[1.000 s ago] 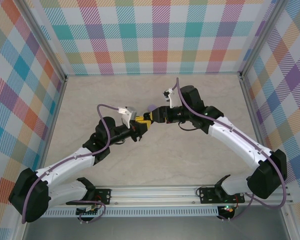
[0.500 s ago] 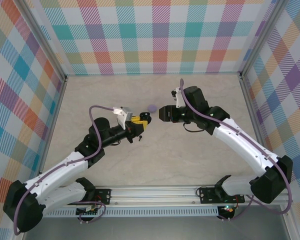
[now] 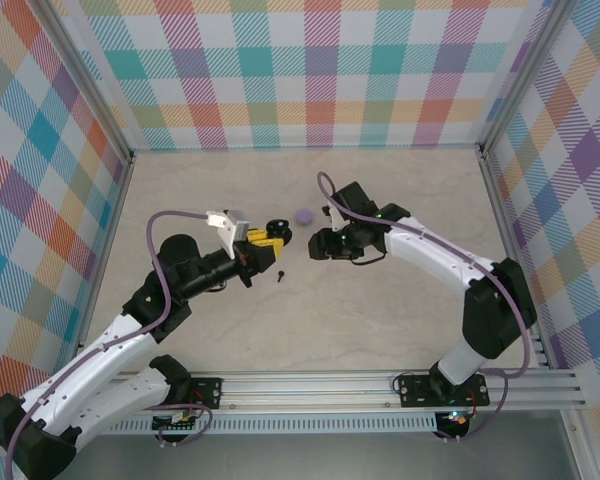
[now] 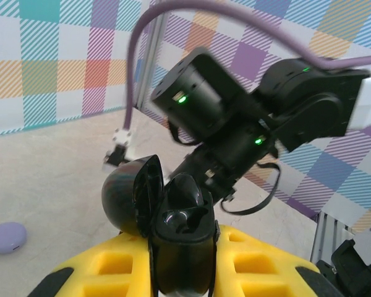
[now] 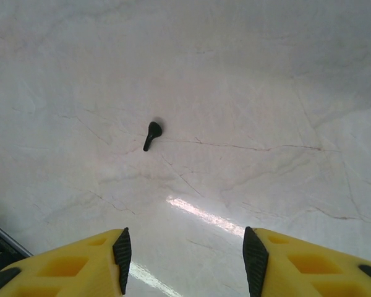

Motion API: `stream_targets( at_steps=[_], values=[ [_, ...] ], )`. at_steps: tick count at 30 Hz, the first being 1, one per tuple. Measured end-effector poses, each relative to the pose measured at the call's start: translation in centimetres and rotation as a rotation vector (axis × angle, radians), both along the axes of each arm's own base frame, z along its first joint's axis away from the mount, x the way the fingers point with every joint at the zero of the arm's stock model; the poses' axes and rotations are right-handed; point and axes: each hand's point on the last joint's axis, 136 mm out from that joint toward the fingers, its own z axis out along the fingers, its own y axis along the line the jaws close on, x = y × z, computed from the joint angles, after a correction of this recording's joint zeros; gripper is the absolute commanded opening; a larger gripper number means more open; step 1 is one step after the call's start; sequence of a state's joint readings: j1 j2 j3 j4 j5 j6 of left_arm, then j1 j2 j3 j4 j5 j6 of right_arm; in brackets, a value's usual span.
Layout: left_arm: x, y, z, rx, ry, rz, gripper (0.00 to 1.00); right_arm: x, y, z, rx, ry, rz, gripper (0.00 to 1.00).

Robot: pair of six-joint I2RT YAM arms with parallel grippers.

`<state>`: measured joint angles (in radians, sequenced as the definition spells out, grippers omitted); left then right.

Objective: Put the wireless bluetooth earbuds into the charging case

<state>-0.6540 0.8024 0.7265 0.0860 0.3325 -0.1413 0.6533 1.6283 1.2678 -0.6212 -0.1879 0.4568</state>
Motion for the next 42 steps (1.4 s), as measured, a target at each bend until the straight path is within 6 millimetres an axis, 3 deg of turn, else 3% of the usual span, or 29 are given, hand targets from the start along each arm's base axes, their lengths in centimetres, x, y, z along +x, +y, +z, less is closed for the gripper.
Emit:
stream_targets(
  at_steps=[10,16,28,42],
  values=[
    [-0.8,0.6,-0.1,0.016,0.026,0.002,0.11,0.2,6.1,-5.2,-0.054,0.133,0.055,0.51],
    [-0.9,0.8,0.0,0.014,0.024,0.004,0.11,0.2,8.5,-7.4,-0.129,0.183,0.025,0.49],
    [-0.9,0.8,0.1,0.014,0.023,0.005,0.11,0.5,8.9,-10.3,-0.258,0.276,-0.081,0.41],
    [-0.9,0.8,0.1,0.014,0.023,0.005,0.11,1.0,10.2,-11.4,-0.297,0.299,-0.092,0.39]
  ],
)
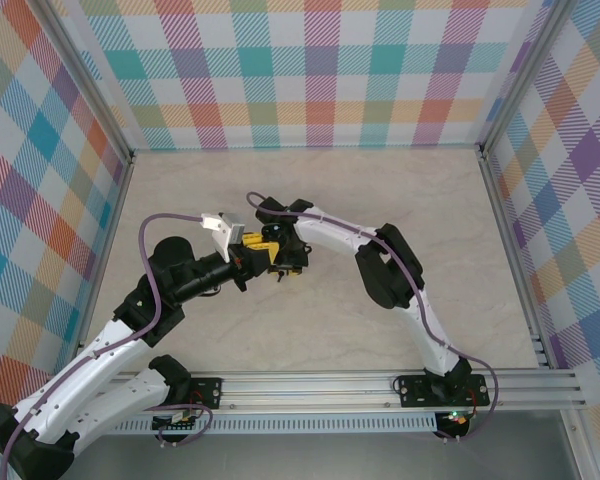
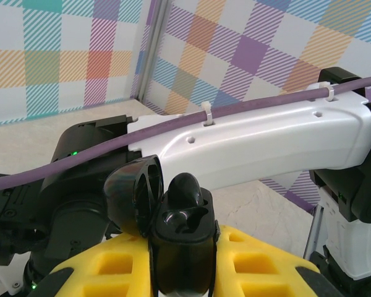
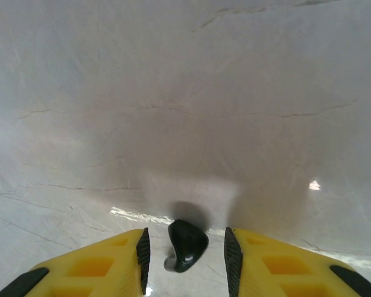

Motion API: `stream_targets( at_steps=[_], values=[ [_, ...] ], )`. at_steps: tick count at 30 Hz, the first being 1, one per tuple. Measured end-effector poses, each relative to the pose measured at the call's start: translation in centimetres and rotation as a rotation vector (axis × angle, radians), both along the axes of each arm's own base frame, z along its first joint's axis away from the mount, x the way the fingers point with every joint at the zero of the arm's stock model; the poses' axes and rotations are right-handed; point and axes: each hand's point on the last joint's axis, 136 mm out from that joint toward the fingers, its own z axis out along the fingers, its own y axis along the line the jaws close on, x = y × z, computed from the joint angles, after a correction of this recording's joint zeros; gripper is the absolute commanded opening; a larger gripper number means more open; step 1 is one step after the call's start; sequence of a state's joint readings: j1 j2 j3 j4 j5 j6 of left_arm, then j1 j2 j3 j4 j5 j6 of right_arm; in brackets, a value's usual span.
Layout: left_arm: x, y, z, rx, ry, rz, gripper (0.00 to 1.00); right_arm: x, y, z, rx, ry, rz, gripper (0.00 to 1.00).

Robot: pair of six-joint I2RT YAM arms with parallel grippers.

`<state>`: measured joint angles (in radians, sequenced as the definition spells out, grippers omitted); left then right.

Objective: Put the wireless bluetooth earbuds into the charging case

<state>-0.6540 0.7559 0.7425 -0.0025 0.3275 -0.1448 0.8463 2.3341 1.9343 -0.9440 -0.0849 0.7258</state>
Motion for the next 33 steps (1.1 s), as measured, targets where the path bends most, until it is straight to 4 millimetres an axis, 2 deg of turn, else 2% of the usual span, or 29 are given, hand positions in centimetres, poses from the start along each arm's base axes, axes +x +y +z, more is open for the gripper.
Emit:
stream_targets(
  at_steps=[10,17,22,24,33],
  values=[
    [0.0,0.0,0.0,0.000,0.000,0.000,0.11,0.3,0.0,-0.3,-0.047,-0.005,0.003,0.33],
    [0.1,0.1,-0.1,0.002,0.002,0.006,0.11,0.4,-0.6,-0.5,-0.090,-0.023,0.010,0.23],
    [0.1,0.1,-0.2,0.006,0.006,0.007,0.11,0.5,-1.4,-0.5,-0.096,-0.036,0.010,0.22],
    [0.1,0.1,-0.3,0.009,0.010,0.008,0.11,0.4,-2.5,-0.5,-0.110,-0.035,0.011,0.22],
    [0.0,0.1,-0.5,0.014,0.017,0.008,0.11,1.0,-10.5,-0.6,-0.206,-0.018,0.009,0.22]
  ],
)
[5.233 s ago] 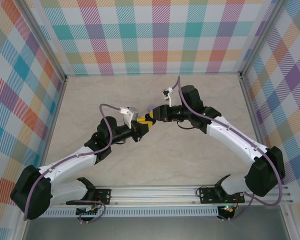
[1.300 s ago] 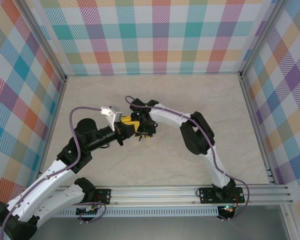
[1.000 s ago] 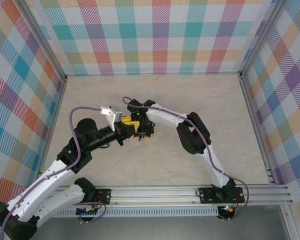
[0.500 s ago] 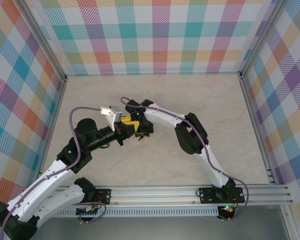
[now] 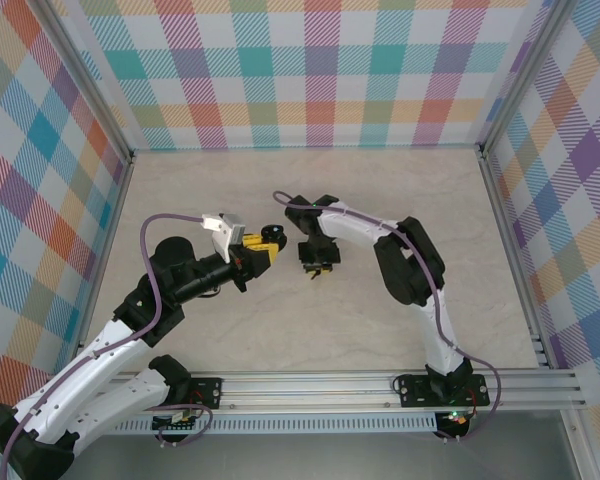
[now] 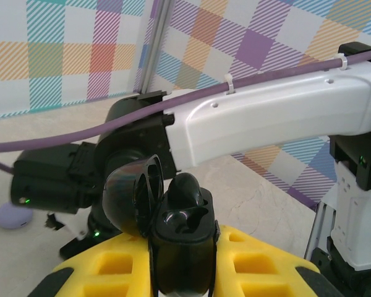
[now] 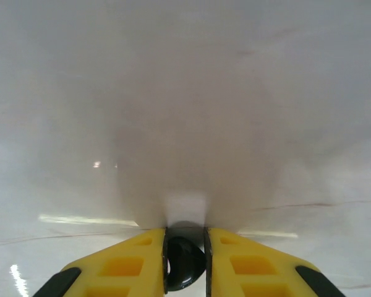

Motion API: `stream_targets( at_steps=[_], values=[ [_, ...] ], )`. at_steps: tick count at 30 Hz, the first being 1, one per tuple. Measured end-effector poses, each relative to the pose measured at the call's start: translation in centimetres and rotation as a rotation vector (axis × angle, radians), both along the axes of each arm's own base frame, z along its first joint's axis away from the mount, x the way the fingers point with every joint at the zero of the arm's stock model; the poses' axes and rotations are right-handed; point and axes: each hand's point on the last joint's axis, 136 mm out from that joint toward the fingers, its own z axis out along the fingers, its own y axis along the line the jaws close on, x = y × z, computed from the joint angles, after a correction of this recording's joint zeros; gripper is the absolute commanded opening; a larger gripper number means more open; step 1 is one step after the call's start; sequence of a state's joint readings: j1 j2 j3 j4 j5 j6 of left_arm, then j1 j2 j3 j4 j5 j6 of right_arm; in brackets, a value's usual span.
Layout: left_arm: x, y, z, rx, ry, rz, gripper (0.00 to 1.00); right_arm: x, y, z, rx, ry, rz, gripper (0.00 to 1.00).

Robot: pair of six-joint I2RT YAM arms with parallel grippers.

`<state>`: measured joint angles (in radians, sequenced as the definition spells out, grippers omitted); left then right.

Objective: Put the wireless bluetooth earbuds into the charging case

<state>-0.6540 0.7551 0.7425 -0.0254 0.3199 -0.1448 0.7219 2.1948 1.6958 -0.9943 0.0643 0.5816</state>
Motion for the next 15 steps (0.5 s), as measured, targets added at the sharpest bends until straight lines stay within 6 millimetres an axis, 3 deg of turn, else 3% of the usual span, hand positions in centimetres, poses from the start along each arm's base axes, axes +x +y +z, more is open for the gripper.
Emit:
stream_targets(
  at_steps=[5,15],
  values=[
    [0.0,0.0,0.0,0.000,0.000,0.000,0.11,0.0,-2.9,-0.1,-0.037,0.006,0.017,0.24],
    [0.2,0.0,-0.1,0.002,0.002,0.008,0.11,0.1,-3.3,0.0,-0.052,0.000,0.027,0.38]
  ],
)
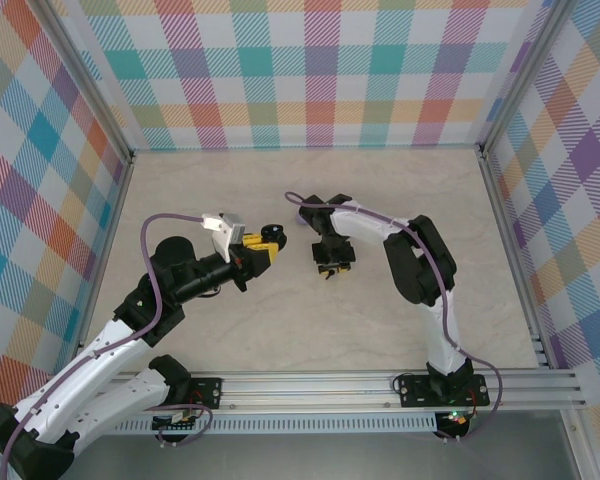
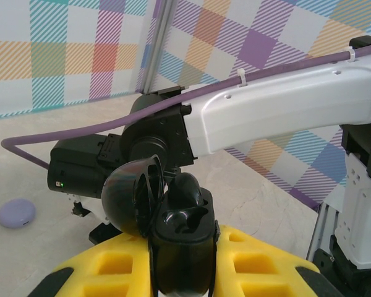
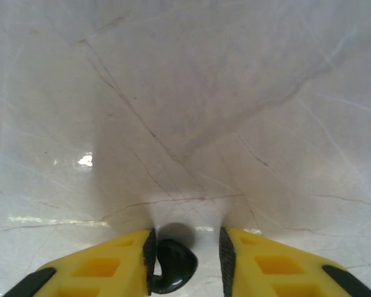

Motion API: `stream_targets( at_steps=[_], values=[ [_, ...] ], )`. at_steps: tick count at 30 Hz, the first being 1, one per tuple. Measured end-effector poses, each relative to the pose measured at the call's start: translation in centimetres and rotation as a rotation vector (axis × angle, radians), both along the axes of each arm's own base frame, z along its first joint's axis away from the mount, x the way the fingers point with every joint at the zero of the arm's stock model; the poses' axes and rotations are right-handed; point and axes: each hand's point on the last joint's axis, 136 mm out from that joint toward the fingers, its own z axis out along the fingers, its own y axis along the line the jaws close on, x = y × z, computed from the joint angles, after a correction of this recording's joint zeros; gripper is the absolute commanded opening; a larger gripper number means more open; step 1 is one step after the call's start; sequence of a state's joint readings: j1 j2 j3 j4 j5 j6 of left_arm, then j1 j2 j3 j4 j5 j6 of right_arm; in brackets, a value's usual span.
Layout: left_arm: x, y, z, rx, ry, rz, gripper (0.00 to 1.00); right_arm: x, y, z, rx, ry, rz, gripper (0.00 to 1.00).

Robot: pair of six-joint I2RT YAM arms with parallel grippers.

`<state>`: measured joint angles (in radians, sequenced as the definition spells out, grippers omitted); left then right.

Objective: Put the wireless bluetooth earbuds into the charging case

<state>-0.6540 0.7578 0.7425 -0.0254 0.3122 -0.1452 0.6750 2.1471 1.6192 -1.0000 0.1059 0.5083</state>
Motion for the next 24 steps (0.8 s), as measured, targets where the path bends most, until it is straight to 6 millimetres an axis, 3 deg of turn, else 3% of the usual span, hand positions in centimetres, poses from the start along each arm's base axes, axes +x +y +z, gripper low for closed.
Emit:
stream_targets(
  at_steps=[6,12,17,24],
  values=[
    [0.0,0.0,0.0,0.000,0.000,0.000,0.11,0.0,-0.1,1.5,0.022,-0.026,-0.010,0.38],
    [0.0,0.0,0.0,0.000,0.000,0.000,0.11,-0.6,-0.3,3.7,0.071,-0.061,-0.036,0.24],
    [0.2,-0.1,-0.3,0.006,0.008,-0.001,0.11,-1.9,-1.2,2.6,0.050,-0.026,-0.066,0.10],
    [0.2,-0.2,-0.4,0.009,0.012,-0.001,0.11,-2.5,-1.3,1.8,0.050,-0.009,-0.088,0.09]
  ],
)
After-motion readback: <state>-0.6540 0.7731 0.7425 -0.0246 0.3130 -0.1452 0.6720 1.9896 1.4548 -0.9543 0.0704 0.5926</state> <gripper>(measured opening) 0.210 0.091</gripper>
